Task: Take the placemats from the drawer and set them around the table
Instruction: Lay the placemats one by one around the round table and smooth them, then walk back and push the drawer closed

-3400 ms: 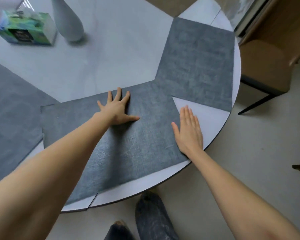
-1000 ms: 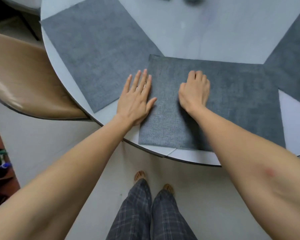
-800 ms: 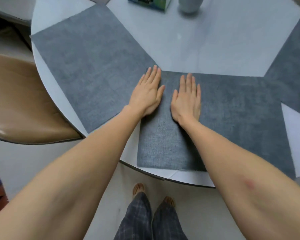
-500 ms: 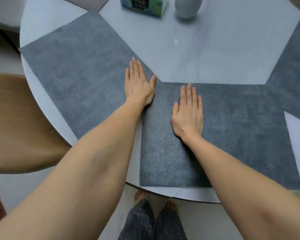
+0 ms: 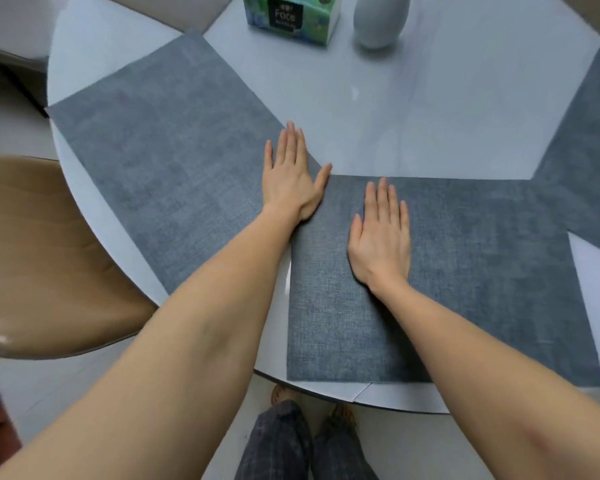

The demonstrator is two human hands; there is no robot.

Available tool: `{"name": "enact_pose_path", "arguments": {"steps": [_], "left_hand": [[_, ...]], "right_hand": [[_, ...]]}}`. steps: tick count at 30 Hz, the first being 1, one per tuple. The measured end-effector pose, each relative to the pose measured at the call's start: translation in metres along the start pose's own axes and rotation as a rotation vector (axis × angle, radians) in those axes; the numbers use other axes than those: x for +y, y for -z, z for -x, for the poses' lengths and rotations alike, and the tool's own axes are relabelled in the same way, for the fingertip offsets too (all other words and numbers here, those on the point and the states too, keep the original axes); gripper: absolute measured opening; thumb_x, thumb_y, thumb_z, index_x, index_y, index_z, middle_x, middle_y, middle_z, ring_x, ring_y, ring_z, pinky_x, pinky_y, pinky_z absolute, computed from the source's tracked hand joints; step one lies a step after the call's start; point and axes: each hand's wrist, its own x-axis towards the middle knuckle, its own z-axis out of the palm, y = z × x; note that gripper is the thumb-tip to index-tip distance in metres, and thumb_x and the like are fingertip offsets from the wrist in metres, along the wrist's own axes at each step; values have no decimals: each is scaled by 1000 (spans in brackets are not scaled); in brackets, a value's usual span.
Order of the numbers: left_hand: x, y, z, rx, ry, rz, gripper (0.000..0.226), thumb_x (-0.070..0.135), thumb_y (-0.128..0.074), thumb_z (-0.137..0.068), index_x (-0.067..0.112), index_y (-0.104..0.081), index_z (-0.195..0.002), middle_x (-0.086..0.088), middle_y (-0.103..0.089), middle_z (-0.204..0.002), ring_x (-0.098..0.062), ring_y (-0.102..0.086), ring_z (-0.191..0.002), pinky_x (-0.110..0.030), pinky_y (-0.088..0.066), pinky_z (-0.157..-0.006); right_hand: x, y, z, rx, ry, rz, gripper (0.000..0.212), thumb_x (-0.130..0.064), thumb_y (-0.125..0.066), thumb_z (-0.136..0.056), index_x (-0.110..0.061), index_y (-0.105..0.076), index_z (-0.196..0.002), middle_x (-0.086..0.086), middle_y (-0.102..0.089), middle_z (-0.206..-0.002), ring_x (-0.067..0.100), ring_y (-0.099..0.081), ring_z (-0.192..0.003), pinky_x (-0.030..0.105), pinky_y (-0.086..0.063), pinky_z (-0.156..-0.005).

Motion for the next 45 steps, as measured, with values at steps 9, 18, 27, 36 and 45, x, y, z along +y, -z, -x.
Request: {"name": "enact_pose_path", "arguments": {"steps": [9, 18, 27, 36, 45], "left_hand": [[18, -12, 49, -34, -198, 17, 73, 55, -15, -95, 13, -5, -154, -8, 2, -162, -22, 3, -150, -44, 8, -119], [-2, 27, -8, -182, 187, -103, 75, 58, -16, -98, 11, 0, -154, -10, 6, -162, -30, 6, -149, -57, 10, -115], [-1, 76, 131, -276, 221, 49, 34, 37, -40, -98, 12, -58, -114, -11, -61, -121, -32, -56, -112, -38, -40, -91], [-16, 107, 317, -252, 641, 174, 38, 42, -42, -94, 16, -59, -117, -11, -60, -125, -32, -57, -112, -38, -48, -88], [14, 118, 633, -148, 1226, 204, 43, 39, -39, -98, 18, -51, -134, -9, -53, -137, -28, -51, -124, -38, -47, -94]], "right_hand": [[1, -3, 0, -4, -6, 7, 61, -35, -18, -96, -11, -12, -153, 8, -8, -160, 19, -6, -149, 38, -4, -122], [2, 1, 1, -25, 10, -13, 59, -33, -20, -100, -11, -7, -153, 7, -3, -161, 18, -1, -149, 37, 0, -122], [14, 42, -9, -388, 102, -119, 70, -40, -31, -100, -7, 1, -152, 12, 11, -160, 24, 11, -148, 39, 5, -120], [-44, 127, 82, -765, 801, 17, 23, -19, -42, -91, -2, -58, -88, 17, -63, -102, 32, -56, -93, 35, -44, -76], [-138, 173, 341, -814, 1535, 284, 34, -23, -44, -96, 1, -58, -117, 19, -59, -125, 34, -55, -115, 35, -45, -91]]}}
